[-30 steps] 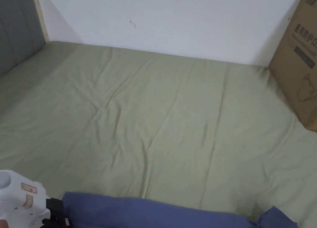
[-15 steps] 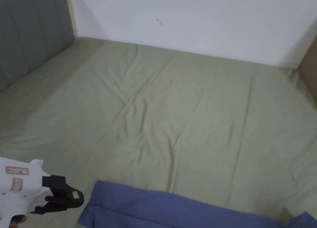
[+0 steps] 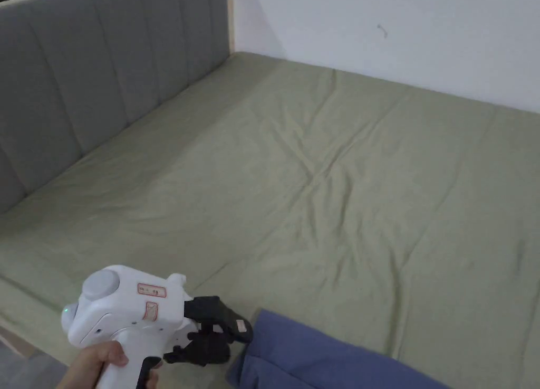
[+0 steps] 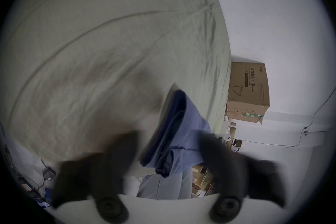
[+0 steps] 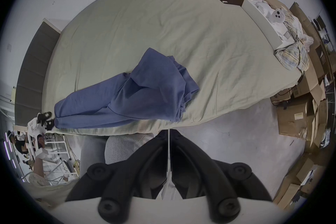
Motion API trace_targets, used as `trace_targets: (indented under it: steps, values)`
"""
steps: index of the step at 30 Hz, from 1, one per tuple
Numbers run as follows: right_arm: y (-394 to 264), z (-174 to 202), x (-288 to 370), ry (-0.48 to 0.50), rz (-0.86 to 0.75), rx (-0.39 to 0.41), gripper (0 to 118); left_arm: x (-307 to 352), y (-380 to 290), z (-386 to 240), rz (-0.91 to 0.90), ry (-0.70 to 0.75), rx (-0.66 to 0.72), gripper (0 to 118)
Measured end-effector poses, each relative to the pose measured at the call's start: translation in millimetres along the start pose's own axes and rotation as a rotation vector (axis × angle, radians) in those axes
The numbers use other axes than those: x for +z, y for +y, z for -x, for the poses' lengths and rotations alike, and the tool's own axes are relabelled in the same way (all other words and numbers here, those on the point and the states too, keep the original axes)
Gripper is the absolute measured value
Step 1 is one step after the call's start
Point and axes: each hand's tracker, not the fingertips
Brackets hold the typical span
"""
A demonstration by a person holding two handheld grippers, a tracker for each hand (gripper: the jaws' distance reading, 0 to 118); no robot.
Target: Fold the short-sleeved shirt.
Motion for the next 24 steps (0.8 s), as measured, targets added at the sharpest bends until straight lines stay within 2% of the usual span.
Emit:
trace_targets:
  steps: [1, 2, 3, 4, 7, 14, 15, 16, 17, 18, 20, 22, 24]
  values:
    - [1.4, 1.5, -1.6, -0.005, 0.004, -0.006, 2, -9.5, -9.8, -6.0, 0.027, -0.013, 0.001, 117]
    - [0.3, 5.3, -3.6, -0.010, 0.007, -0.010, 2, -14.9, -12.2, -8.3, 0.047, -0.112, -0.012, 115]
    - [0.6, 8.0, -5.2, -0.013, 0.010, -0.011, 2, -12.0, -12.5, -9.8, 0.009, -0.151, -0.031, 118]
    - [1.0, 11.0, -7.0, -0.015, 0.013, -0.011, 2, -18.6, -10.6, -13.7, 0.015, -0.154, -0.042, 118]
    - [1.0, 18.2, -13.2, -0.001, 0.029, -0.003, 2, -31.2, -7.8, -23.9, 0.076, -0.039, -0.069, 118]
    - [3.5, 33.1, -34.4, 0.039, 0.051, 0.014, 2, -65.2, -12.4, -48.9, 0.168, -0.084, -0.051, 117]
    - [3.7, 34.6, -36.4, 0.045, 0.053, 0.019, 2, -69.9, -15.4, -53.6, 0.170, -0.077, -0.049, 109]
    - [3.7, 36.0, -37.7, 0.053, 0.055, 0.025, 2, -72.7, -15.5, -55.4, 0.192, -0.054, -0.069, 92]
    - [3.2, 36.1, -37.5, 0.064, 0.056, 0.032, 2, -73.8, -13.9, -54.5, 0.195, -0.011, -0.065, 59]
    - [2.6, 35.7, -37.3, 0.071, 0.055, 0.036, 2, -77.2, -13.0, -52.1, 0.212, 0.053, -0.020, 13]
    - [0.7, 31.6, -34.0, 0.090, 0.044, 0.038, 2, -81.5, -12.7, -43.8, 0.186, 0.065, 0.061, 14]
    - [-1.9, 22.3, -29.8, 0.108, 0.023, 0.023, 2, -73.3, -19.7, -53.8, 0.168, 0.048, 0.033, 14]
    - [-4.2, 11.0, -25.7, 0.125, 0.002, -0.002, 2, -70.3, -24.4, -72.4, 0.147, 0.110, -0.032, 14]
